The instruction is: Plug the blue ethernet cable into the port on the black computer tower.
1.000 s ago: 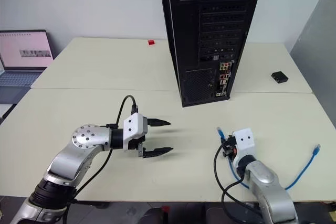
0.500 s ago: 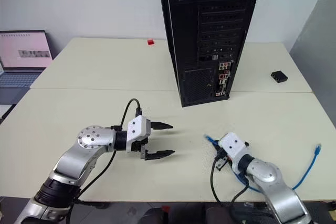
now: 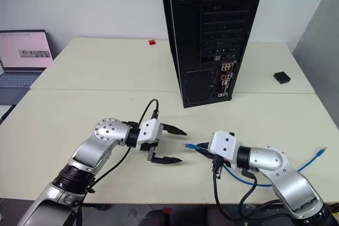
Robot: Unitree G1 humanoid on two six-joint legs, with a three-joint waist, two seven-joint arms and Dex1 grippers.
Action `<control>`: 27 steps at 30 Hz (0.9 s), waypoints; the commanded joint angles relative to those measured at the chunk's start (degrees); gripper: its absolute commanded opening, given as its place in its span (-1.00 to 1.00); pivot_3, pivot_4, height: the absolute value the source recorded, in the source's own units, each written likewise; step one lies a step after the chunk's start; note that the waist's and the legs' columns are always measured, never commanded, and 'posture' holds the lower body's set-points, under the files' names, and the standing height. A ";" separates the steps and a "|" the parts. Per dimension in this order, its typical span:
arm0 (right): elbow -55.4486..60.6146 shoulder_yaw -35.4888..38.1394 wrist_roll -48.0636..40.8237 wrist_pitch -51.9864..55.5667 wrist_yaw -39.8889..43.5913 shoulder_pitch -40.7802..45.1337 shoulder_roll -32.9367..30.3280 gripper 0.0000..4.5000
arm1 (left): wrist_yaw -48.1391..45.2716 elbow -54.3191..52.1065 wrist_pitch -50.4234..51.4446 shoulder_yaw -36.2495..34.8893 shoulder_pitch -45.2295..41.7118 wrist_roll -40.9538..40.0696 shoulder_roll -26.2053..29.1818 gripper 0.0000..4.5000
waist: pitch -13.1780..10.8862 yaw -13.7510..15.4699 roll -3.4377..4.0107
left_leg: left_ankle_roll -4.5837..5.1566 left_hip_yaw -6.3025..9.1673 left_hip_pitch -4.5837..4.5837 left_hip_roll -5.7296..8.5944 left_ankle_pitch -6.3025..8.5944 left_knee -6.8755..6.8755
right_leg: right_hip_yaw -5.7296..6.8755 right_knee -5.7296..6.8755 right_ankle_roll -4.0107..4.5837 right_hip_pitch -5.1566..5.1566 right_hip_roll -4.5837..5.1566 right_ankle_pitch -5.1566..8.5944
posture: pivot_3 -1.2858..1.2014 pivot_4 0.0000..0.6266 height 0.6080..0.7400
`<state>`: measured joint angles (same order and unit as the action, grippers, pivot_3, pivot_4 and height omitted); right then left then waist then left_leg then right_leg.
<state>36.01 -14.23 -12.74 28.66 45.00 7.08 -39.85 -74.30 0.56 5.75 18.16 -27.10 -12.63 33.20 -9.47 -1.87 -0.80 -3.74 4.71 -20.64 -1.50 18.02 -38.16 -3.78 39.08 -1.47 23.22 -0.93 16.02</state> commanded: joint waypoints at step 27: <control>2.48 -1.40 1.40 1.20 -0.69 1.68 1.18 -1.00 | 1.53 -0.73 0.84 -0.21 -0.03 2.08 -0.97 -0.93 | 0.00 0.03 0.00 | 0.00 0.04 -0.01 0.00 0.00 -0.02 | 0.03 0.01 0.00 0.00 0.00 0.00 | 0.03 -0.52 1.00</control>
<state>37.00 -15.79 -11.33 30.73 43.80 8.46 -38.32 -73.10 0.54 6.21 18.82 -27.02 -10.25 31.66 -9.47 -1.84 -0.80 -3.74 4.75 -20.65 -1.50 18.02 -38.18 -3.75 39.09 -1.47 23.22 -0.93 16.02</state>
